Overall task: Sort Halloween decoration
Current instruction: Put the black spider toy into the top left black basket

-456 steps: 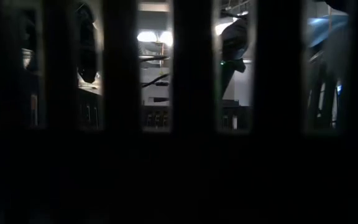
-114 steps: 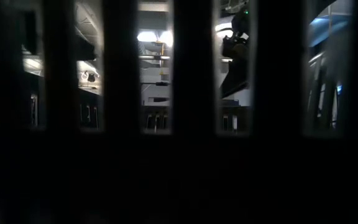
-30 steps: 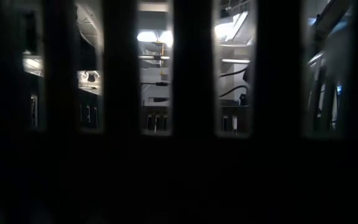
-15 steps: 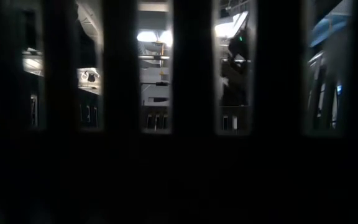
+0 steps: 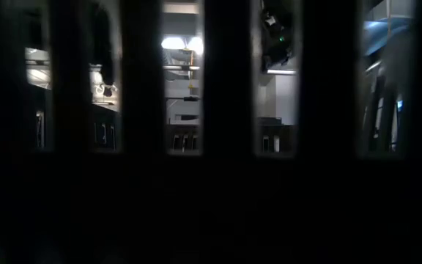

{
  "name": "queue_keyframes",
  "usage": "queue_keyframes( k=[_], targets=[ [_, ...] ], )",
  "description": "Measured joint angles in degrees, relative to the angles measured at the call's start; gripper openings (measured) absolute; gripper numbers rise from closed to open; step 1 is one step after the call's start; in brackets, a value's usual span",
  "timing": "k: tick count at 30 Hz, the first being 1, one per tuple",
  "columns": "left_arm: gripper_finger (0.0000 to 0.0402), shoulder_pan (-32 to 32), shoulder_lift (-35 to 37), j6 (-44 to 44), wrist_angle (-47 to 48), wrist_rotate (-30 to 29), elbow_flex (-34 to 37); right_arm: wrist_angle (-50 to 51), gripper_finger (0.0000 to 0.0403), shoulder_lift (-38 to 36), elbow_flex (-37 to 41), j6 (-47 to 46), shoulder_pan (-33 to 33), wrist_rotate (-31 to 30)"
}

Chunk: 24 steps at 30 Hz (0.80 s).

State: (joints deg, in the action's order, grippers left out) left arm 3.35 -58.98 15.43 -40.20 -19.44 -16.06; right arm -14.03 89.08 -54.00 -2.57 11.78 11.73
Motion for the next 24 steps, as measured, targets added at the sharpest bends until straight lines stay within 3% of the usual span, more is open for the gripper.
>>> queue_keyframes(
  k=[7, 12, 24],
  targets=[
    [0.0224, -3.29, -10.39, -4.46, -0.42, 2.1, -7.37, -8.0, 0.0009, 2.92, -0.12, -1.56, -1.45, 0.94],
    [0.0223, -4.74, -16.12, -7.49, -0.28, 2.43, -12.76, -8.31, 0.0009, 6.33, -1.38, -2.36, -1.43, 3.97],
    [0.0222, -7.0, -19.46, -6.98, 2.98, 4.2, -14.48, -8.58, 0.001, 7.63, -1.53, -1.7, -1.4, 6.43]
  ],
)
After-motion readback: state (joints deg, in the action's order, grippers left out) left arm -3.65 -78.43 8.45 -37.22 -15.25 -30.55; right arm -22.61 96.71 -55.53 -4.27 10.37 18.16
